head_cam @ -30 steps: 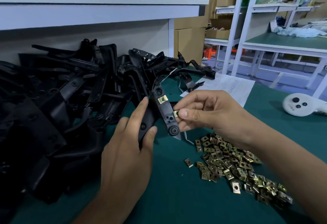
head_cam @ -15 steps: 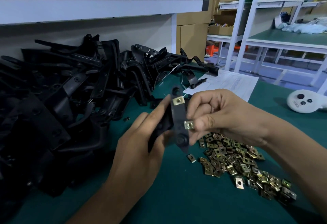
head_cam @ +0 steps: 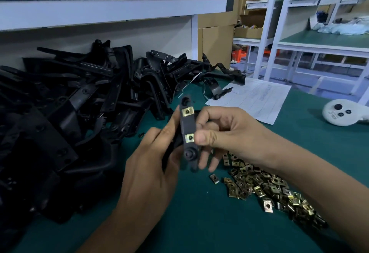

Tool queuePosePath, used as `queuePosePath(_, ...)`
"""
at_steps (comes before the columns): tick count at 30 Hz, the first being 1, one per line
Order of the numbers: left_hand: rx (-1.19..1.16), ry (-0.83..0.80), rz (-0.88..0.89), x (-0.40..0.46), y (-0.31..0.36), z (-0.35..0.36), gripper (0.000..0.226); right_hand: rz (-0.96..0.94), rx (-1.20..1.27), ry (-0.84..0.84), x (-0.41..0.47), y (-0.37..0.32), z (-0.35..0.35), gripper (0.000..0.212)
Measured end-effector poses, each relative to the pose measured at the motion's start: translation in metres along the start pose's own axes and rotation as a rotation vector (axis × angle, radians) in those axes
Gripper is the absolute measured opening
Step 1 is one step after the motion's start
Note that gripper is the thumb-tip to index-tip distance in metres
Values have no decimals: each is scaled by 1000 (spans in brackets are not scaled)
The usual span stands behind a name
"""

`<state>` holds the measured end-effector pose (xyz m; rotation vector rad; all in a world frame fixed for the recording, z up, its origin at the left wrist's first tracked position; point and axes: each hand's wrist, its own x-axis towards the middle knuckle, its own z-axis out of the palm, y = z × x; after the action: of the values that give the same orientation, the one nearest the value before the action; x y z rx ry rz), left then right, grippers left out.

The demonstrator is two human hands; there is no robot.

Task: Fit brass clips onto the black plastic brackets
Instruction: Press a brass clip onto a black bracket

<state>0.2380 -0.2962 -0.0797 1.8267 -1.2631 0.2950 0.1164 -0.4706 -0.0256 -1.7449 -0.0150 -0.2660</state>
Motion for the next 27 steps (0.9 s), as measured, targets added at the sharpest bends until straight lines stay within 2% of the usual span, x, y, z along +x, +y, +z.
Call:
queuePosePath(2, 13, 40, -50, 1, -1, 3, 63, 2, -5, 23, 0, 0, -1, 24)
queuePosePath(5, 107, 47, -86, 3, -1, 5, 72, -1, 75, 54, 1, 3, -7, 42)
queuePosePath(9, 184, 3, -99, 2, 4, 5, 74, -52, 74, 152, 0, 4, -13, 37)
queuePosePath(12, 275, 0, -90, -1, 9, 5, 72, -151, -290, 314, -4, 7, -5, 28)
queuePosePath(15, 303, -9, -89, -2, 11, 7, 72, -197, -801, 528, 0, 12, 13, 40)
queuePosePath(18, 279, 6, -105, -3, 14, 7, 73, -304, -975, 640, 6, 12, 27, 41)
queuePosePath(20, 286, -5, -113, -3, 15, 7, 73, -358, -1007, 684, 8, 12, 29, 42)
queuePosePath(23, 246, -32, -100, -5, 22, 3, 69, -240, -998, 712, 2, 6, 35, 47)
queuePosePath(25, 181, -1, -19, -5, 25, -3, 57, -114, -837, 724, -13, -6, 41, 44)
queuePosePath(27, 100, 97, 31, -5, 26, -4, 51, -57, -575, 785, -38, -25, 40, 36)
